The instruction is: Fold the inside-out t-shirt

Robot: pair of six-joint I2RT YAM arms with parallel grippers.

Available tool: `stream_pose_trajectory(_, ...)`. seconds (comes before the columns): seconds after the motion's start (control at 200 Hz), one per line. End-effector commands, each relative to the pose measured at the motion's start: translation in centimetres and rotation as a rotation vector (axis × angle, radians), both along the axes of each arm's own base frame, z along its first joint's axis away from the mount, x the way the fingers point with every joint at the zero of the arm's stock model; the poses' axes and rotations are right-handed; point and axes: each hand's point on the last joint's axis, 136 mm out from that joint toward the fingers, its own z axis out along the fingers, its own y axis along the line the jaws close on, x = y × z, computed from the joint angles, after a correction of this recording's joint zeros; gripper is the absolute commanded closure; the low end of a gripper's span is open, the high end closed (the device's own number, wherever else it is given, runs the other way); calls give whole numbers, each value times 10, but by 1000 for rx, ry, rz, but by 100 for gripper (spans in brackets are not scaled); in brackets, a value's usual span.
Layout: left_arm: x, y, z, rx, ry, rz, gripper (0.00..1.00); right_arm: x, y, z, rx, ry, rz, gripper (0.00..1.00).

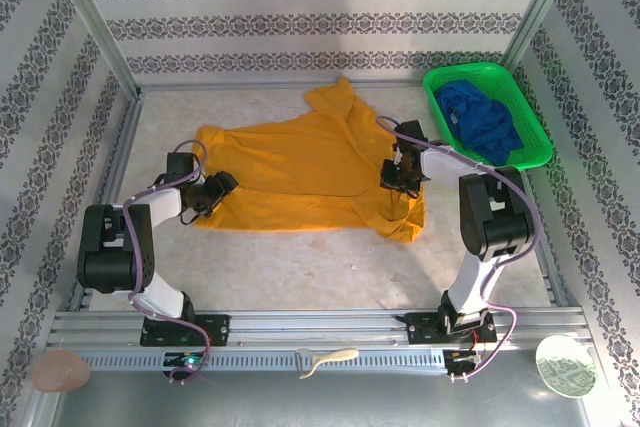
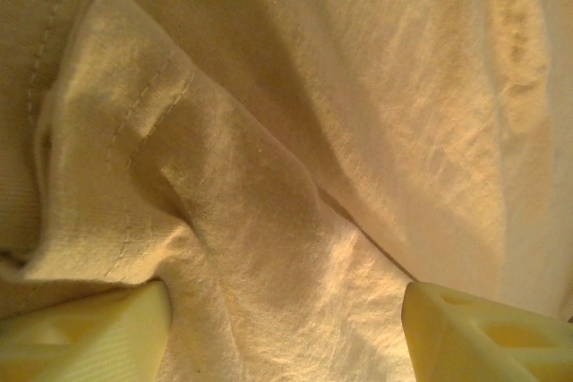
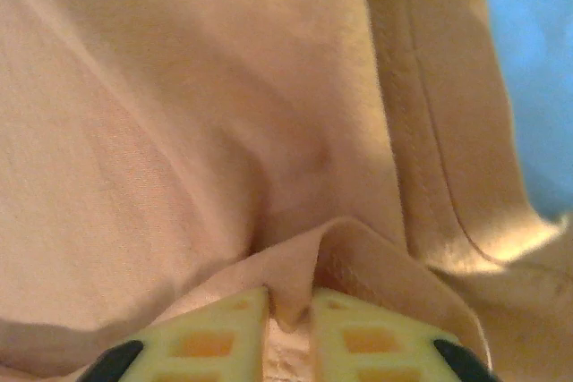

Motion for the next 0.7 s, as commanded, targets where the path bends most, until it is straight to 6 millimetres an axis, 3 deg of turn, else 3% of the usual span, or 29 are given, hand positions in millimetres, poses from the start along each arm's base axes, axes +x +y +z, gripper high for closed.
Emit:
stream_pose_trajectory(0.0, -20, 4, -30, 25, 110, 0, 30, 6, 4, 6, 1, -7, 29, 100)
stream_pose_trajectory(0.19, -21, 4, -28, 20, 104, 4, 30, 9, 6, 44, 38, -95, 30, 100)
stream_pose_trajectory(0.42, -24, 4, -28, 28, 108, -3, 30, 30, 20, 96, 90, -194, 45, 100)
stream_pose_trajectory(0.565, -25, 4, -31, 28, 116, -5, 30, 51, 31, 104, 111, -199, 41, 100)
stream_pose_trajectory(0.694, -27, 4, -36, 25, 127, -8, 30, 78, 42, 90, 137, -177, 38, 100)
